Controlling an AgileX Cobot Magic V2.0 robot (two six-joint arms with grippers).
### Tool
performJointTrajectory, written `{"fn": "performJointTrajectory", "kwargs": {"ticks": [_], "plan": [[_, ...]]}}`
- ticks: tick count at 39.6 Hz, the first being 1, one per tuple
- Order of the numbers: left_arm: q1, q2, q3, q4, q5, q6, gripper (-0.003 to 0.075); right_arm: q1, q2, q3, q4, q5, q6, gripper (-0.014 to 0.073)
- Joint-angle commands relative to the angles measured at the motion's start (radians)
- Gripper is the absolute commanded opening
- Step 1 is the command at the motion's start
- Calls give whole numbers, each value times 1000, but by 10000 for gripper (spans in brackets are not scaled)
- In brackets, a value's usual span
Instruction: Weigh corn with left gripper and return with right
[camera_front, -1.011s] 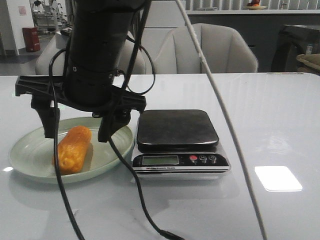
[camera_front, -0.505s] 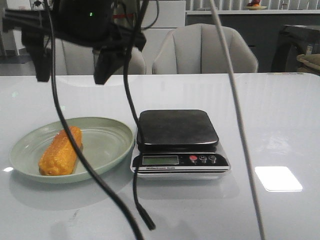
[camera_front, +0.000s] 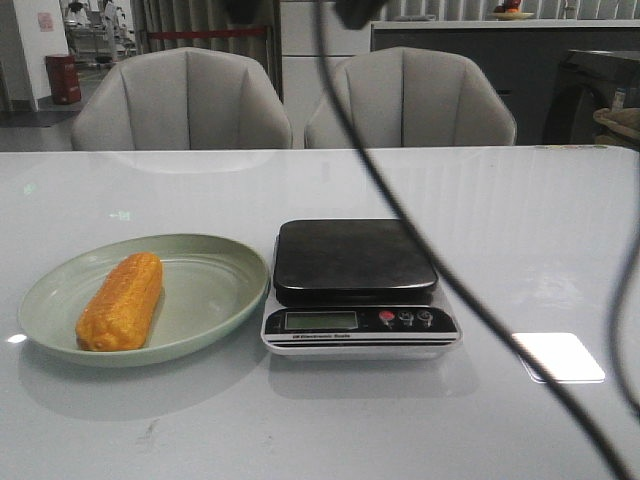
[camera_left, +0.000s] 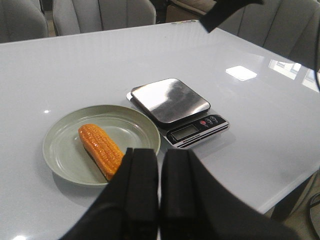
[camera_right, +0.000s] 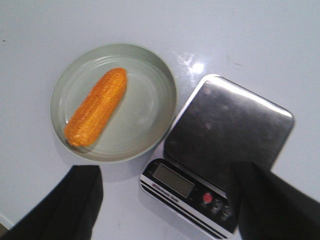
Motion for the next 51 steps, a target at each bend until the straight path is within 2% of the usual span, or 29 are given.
{"fn": "performJointTrajectory", "kwargs": {"ticks": [1, 7, 17, 33, 39, 45, 47, 49, 51], "plan": [[0, 12, -24, 0, -81, 0, 113, -36, -167, 108, -17, -107, -14, 604], [0, 12, -24, 0, -81, 0, 113, -78, -377, 314, -20, -203, -14, 604], [0, 12, -24, 0, -81, 0, 113, -80, -691, 617, -68, -320, -14, 604], [0, 12, -24, 0, -81, 0, 113, -80, -1288, 999, -87, -451, -14, 604], [0, 12, -24, 0, -81, 0, 113, -80, -1391, 1103, -87, -511, -14, 604], [0, 12, -24, 0, -81, 0, 113, -80, -1399, 1152, -87, -584, -14, 600], [0, 12, -24, 0, -81, 0, 113, -80, -1399, 1159, -87, -584, -14, 570], [0, 12, -24, 0, -81, 0, 113, -80, -1399, 1159, -87, -576, -14, 502], [0, 12, -24, 0, -81, 0, 113, -80, -1399, 1159, -87, -566, -14, 372]]}}
